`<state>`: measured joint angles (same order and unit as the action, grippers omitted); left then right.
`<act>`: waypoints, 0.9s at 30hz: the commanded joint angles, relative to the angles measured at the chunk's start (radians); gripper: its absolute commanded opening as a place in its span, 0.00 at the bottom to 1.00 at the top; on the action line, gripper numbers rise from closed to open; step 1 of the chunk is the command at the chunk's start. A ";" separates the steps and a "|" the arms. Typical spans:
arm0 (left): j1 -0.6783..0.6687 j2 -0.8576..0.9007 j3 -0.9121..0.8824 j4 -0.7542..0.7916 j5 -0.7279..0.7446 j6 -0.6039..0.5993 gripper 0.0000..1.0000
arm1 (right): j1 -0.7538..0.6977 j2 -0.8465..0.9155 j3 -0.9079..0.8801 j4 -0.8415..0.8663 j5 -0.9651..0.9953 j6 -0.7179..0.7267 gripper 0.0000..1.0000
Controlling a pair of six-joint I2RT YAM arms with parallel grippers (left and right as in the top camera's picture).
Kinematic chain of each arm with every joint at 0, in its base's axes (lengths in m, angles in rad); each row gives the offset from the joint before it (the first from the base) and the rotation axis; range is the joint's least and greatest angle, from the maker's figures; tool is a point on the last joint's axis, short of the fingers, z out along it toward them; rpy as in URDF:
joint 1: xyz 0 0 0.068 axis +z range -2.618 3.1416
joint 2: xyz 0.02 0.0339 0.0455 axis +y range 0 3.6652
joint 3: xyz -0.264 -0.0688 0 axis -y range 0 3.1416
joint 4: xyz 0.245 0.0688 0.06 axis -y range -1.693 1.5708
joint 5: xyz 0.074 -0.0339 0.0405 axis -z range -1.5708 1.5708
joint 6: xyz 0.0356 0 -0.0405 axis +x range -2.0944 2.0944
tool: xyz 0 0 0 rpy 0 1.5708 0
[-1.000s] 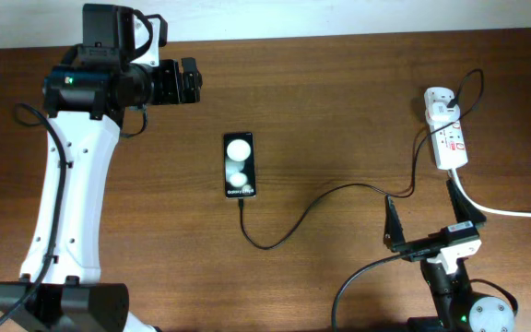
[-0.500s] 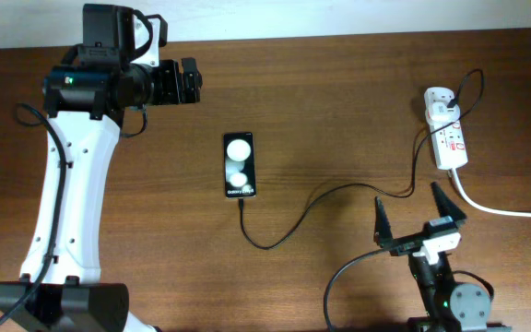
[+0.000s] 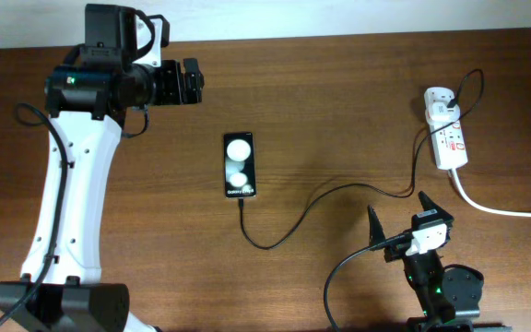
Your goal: Plug charger to phone and switch on socket
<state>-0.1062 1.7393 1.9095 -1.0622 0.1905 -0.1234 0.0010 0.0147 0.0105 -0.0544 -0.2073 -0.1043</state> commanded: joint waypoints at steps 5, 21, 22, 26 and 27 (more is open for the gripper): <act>-0.005 0.002 0.001 0.002 0.003 0.006 0.99 | 0.006 -0.011 -0.005 -0.006 -0.005 0.007 0.99; -0.016 -0.317 -0.380 0.312 -0.074 0.062 0.99 | 0.006 -0.011 -0.005 -0.006 -0.005 0.007 0.99; -0.016 -0.394 -0.498 0.412 -0.056 0.094 0.99 | 0.006 -0.011 -0.005 -0.006 -0.005 0.007 0.99; -0.015 -0.672 -0.904 0.702 -0.022 0.200 0.99 | 0.006 -0.011 -0.005 -0.006 -0.005 0.007 0.99; -0.016 -0.738 -0.996 0.770 -0.022 0.233 0.99 | 0.006 -0.011 -0.005 -0.006 -0.005 0.007 0.99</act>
<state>-0.1184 1.1290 1.0969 -0.3935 0.1474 0.0063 0.0010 0.0135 0.0105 -0.0536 -0.2070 -0.1047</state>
